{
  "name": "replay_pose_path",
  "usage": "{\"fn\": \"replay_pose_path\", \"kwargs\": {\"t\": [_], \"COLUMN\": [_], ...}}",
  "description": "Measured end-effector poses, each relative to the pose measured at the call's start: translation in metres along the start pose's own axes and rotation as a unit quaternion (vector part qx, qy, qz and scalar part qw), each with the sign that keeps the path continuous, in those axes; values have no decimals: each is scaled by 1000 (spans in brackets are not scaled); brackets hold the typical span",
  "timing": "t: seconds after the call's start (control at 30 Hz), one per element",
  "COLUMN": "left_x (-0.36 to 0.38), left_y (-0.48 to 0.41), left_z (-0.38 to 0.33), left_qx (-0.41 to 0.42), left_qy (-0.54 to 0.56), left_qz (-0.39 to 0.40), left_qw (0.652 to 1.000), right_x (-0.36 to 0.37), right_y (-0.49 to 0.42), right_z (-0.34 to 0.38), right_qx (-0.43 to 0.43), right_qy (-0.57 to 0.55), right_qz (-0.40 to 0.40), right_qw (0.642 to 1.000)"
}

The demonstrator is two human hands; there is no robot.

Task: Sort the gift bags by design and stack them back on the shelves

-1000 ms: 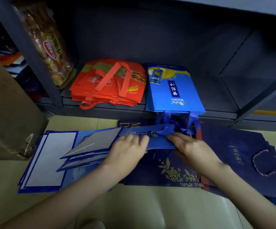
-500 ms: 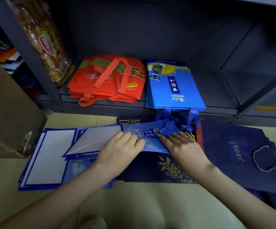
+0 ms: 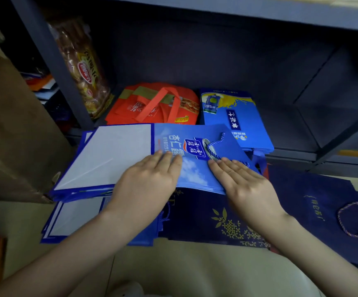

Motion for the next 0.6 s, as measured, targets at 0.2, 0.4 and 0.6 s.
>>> {"fn": "replay_pose_path", "kwargs": {"t": [0.2, 0.4, 0.6], "left_x": [-3, 15, 32], "left_y": [0, -13, -39], "left_z": [22, 48, 55], "left_qx": [16, 26, 139], "left_qy": [-32, 6, 40], "left_qz": [-14, -24, -54], "left_qw": [999, 999, 988], "right_x": [12, 18, 34], "right_y": [-21, -19, 20], "right_z": [6, -29, -93], "right_qx": [-11, -72, 63], "right_qy": [-4, -146, -299], "right_qz": [-10, 2, 59], "right_qw": [1000, 987, 950]}}
Point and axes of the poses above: each hand's wrist, its own y-axis away from the middle knuckle, its own x-axis out of the palm, z = x × y, the point moved 4 cm from there along -y, towards the middle knuckle, and after that the axes turned 12 degrees about y, right-handed, at the moved point
